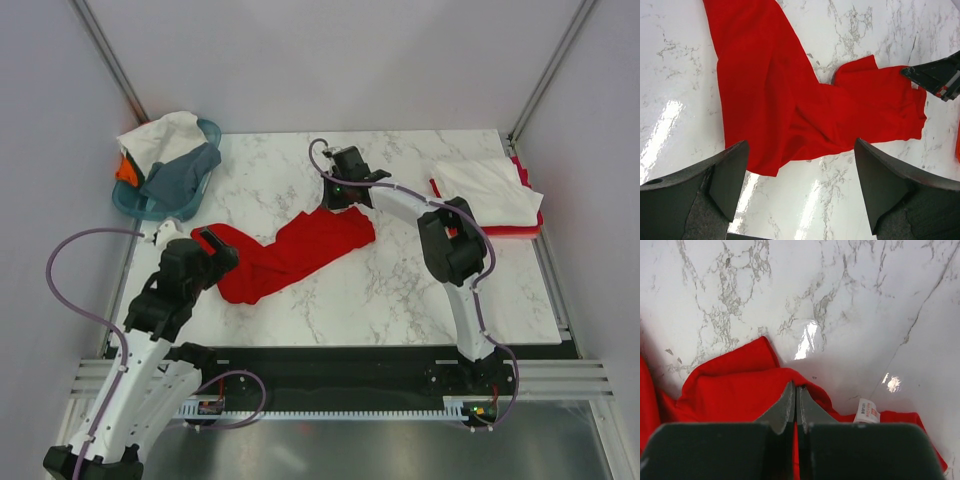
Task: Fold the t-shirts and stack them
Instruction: Flatten the tshirt out
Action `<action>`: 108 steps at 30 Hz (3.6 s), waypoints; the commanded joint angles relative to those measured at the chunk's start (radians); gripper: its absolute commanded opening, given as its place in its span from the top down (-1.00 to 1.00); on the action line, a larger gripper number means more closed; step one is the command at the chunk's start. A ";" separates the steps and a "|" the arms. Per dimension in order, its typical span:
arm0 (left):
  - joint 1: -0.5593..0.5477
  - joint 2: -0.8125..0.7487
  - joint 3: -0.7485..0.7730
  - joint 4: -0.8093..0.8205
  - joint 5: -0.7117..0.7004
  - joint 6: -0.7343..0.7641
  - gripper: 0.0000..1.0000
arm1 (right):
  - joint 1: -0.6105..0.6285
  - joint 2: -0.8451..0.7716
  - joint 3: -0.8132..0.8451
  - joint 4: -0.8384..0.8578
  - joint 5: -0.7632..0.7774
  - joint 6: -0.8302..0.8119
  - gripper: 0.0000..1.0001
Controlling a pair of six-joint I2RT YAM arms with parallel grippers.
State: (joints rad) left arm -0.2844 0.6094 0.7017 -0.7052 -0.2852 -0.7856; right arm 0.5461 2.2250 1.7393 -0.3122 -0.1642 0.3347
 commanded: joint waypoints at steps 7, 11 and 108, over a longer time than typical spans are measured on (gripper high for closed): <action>0.004 0.117 0.010 0.087 0.035 -0.014 -0.86 | -0.053 -0.210 0.019 0.035 -0.026 0.007 1.00; 0.004 0.220 0.088 0.110 0.024 0.000 -0.86 | -0.133 -0.367 0.003 0.028 -0.116 0.047 1.00; 0.034 1.546 0.958 0.151 -0.011 0.085 0.95 | -0.239 -0.998 -1.075 0.364 0.506 0.201 1.00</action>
State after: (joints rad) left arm -0.2493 2.1803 1.6581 -0.5446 -0.2382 -0.7288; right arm 0.3054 1.2533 0.6453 0.0467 0.3225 0.5247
